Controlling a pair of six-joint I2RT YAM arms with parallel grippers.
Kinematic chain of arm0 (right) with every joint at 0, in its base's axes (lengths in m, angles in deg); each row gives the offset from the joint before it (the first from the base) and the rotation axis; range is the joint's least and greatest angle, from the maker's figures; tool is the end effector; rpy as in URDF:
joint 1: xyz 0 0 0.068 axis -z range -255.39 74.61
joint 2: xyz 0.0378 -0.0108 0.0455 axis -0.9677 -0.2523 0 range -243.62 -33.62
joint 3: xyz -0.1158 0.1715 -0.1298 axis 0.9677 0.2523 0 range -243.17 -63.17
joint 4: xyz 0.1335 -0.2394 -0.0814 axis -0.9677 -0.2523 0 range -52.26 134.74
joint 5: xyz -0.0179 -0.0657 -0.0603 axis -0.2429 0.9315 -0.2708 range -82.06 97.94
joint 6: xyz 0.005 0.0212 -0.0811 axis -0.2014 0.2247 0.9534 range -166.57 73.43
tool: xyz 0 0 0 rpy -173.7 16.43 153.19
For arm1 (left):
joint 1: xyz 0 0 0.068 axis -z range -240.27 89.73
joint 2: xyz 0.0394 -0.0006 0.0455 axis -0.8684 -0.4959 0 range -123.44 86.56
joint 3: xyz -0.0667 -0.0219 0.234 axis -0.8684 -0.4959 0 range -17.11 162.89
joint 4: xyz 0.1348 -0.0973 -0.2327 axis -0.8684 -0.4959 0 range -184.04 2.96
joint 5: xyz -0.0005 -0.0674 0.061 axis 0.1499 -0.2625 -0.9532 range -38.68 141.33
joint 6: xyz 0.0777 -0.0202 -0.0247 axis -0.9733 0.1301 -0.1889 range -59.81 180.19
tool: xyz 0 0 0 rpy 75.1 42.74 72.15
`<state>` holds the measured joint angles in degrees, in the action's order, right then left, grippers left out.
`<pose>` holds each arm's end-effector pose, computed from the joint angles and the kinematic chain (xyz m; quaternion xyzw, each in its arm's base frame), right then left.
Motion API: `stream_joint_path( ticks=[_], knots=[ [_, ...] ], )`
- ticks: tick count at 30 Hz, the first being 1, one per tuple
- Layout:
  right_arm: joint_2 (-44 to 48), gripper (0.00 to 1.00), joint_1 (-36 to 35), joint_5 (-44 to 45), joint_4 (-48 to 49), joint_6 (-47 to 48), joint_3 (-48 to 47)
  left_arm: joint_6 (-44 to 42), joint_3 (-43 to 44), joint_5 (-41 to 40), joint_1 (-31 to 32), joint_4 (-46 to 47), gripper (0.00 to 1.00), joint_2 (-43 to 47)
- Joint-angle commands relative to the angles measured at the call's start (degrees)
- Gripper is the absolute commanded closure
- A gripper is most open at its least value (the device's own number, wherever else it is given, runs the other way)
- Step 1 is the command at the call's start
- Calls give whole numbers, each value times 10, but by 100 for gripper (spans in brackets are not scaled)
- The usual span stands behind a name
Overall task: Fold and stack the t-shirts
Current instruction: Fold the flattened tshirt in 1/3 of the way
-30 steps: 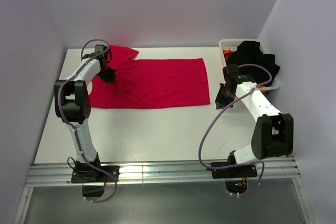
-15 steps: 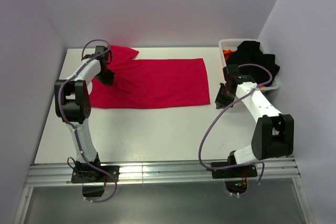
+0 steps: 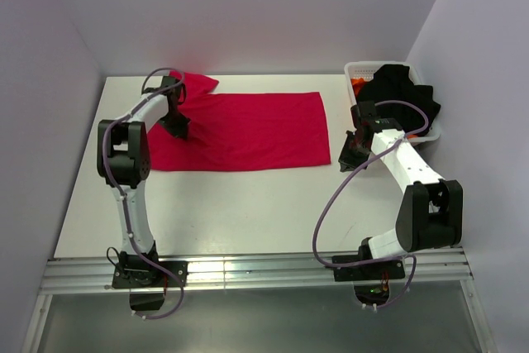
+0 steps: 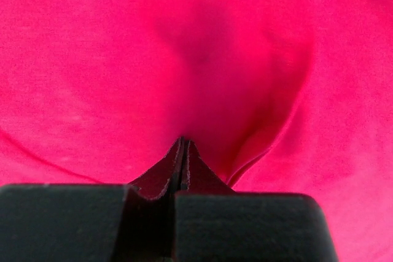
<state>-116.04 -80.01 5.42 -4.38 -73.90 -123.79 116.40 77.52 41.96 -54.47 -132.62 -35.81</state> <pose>0.3099 0.0283 0.1615 0.1905 0.9673 0.0665 0.1534 0.4544 -0.0340 0.0980 -0.4307 0.8872 -0.0053 0.1656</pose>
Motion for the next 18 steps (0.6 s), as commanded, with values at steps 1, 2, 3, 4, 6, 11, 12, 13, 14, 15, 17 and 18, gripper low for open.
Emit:
stream_joint_path(
  ticks=[1,2,3,4,6,11,12,13,14,15,17,18],
  knots=[
    [18,100,-1,11,2,6,4,2,47,15,15,-4,100,-7],
    [17,100,-1,10,3,6,5,4,63,24,17,-2,100,-9],
    [16,100,-1,10,4,6,4,7,71,29,19,0,100,-9],
    [16,100,-1,9,4,6,6,6,91,34,21,1,100,-11],
    [13,100,-1,8,7,5,7,-3,113,66,27,21,100,-17],
    [10,100,-1,-9,10,5,-4,-32,170,139,35,65,37,-31],
    [12,100,0,-14,10,6,-6,-40,173,125,39,57,21,-28],
    [13,92,-1,-20,12,7,-10,-43,171,112,40,43,7,-22],
    [16,53,-1,-33,14,7,-16,-44,164,99,41,35,1,1],
    [23,25,0,-39,17,7,-19,-46,152,96,40,30,1,17],
    [30,0,-1,-52,21,8,-26,-41,97,27,40,16,1,80],
    [37,0,-1,-55,25,7,-27,-27,75,4,37,11,1,104]
  ],
)
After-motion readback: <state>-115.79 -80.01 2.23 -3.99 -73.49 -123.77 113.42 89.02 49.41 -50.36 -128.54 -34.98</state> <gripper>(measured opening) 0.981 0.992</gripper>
